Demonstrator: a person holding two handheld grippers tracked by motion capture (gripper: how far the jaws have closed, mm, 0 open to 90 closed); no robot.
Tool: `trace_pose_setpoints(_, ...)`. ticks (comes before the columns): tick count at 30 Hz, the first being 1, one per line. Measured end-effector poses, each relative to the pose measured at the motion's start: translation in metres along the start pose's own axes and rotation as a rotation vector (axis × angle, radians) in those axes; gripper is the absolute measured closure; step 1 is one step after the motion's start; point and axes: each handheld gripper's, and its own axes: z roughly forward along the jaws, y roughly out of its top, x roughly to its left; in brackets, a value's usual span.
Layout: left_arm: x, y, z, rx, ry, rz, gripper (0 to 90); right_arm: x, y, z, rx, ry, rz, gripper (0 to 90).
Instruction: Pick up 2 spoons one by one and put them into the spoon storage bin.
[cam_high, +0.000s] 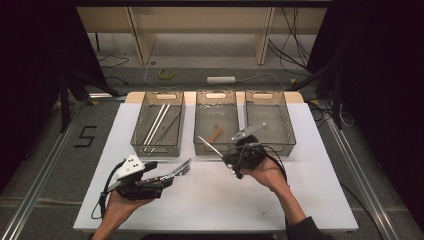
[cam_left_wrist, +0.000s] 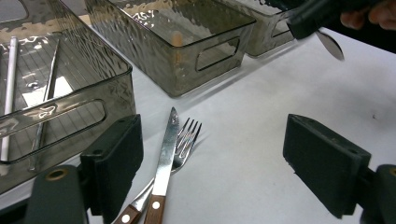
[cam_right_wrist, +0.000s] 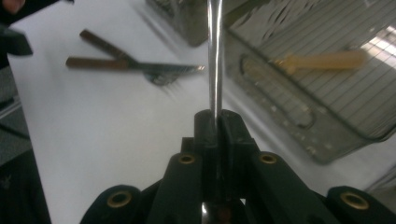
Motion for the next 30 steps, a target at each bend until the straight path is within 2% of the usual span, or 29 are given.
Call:
trace_pose_setpoints(6,0.000,0.001,-0.002,-0.021,-0.007,-0.006,19.4,-0.020,0.021,-0.005,-0.065,-0.045,0.036,86.5)
trace_pose_setpoints(13,0.001,0.001,-0.002,-0.034,-0.005,-0.022,19.5,-0.038,0.044,-0.004,-0.094,-0.100,0.080,86.5)
trace_pose_setpoints(21,0.001,0.001,-0.003,-0.034,0.000,-0.018,19.4,-0.052,0.063,0.010,-0.087,-0.146,0.110,86.5)
trace_pose_setpoints(25,0.002,0.002,-0.002,-0.043,-0.001,-0.028,19.4,-0.058,0.069,0.018,-0.072,-0.167,0.121,86.4)
trace_pose_setpoints(30,0.002,0.001,-0.002,-0.040,0.004,-0.030,19.6,-0.067,0.076,0.022,-0.079,-0.188,0.140,86.4)
